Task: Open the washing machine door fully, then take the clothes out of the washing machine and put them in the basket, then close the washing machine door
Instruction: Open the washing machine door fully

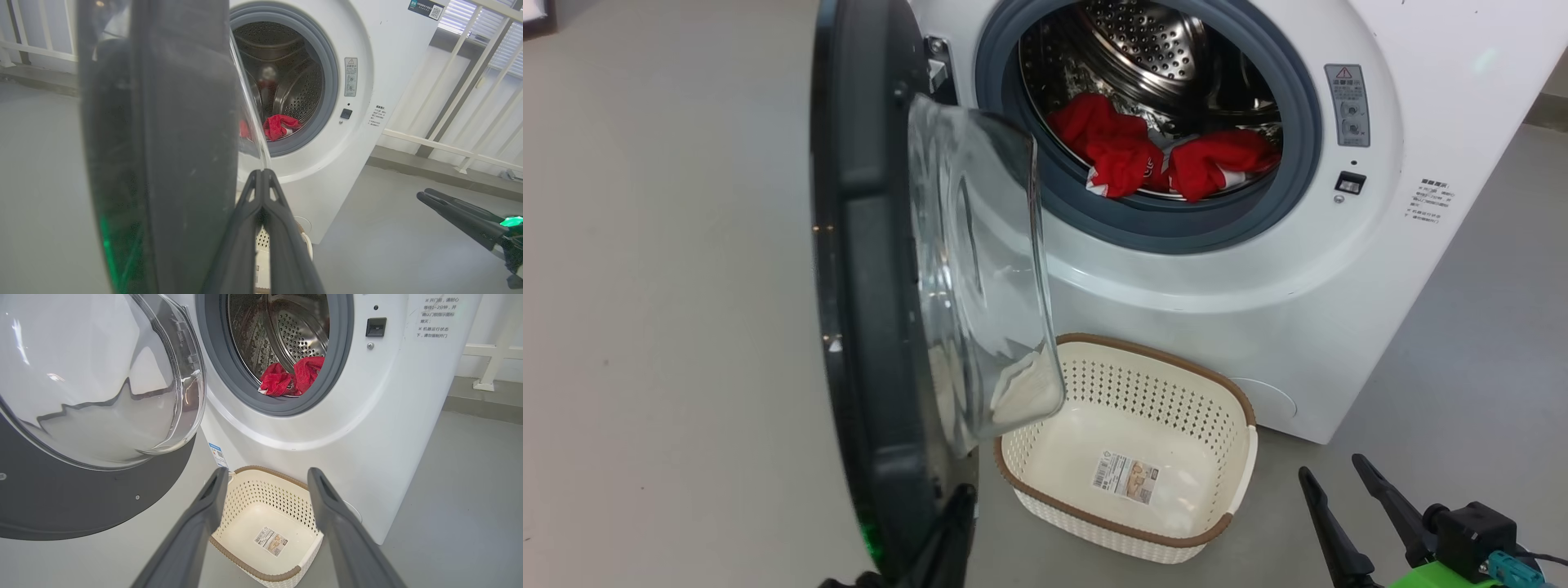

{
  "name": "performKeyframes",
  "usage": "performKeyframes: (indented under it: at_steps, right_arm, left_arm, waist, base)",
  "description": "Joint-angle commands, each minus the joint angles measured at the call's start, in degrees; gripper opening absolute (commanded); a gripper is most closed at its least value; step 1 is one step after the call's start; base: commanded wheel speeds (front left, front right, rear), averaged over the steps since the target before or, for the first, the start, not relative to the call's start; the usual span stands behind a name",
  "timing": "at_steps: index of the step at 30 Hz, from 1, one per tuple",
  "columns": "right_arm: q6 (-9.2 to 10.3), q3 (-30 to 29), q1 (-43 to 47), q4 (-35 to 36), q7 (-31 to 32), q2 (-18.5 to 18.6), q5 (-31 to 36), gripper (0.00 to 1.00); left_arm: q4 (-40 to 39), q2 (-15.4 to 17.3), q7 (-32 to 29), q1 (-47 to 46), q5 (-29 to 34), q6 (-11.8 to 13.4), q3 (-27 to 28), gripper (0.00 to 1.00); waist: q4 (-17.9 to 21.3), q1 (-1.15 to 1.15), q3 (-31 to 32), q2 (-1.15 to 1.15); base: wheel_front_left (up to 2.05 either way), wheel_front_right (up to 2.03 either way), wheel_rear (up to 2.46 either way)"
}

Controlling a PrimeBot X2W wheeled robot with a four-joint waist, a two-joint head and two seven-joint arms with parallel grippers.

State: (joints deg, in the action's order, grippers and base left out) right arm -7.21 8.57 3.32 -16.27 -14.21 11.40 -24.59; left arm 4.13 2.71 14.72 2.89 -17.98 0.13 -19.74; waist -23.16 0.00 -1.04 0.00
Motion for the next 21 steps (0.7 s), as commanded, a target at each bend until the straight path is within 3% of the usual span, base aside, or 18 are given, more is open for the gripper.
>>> performKeyframes:
  at_steps: [1,10,21]
  right_arm:
    - [-0.28,1.3,-1.3,1.6,-0.8,0.9,0.0,1.00]
    - [-0.28,1.1,-1.4,1.9,-0.8,0.8,0.2,1.00]
    - [-0.28,1.5,-2.1,2.3,-0.8,1.2,0.2,1.00]
  left_arm:
    - [-1.1,0.2,0.3,-2.7,0.0,1.2,3.8,0.00]
    - [-2.9,0.3,0.3,-1.9,2.2,2.1,10.6,0.00]
    - [-3.2,1.3,0.3,-3.4,4.3,1.1,18.5,0.00]
  waist:
    - [-0.1,0.00,-0.1,0.00]
    - [-0.8,0.00,-0.9,0.00]
    - [-0.8,0.00,-2.5,0.00]
  base:
    - [0.00,0.00,0.00]
    - [0.00,0.00,0.00]
    - [0.00,0.00,0.00]
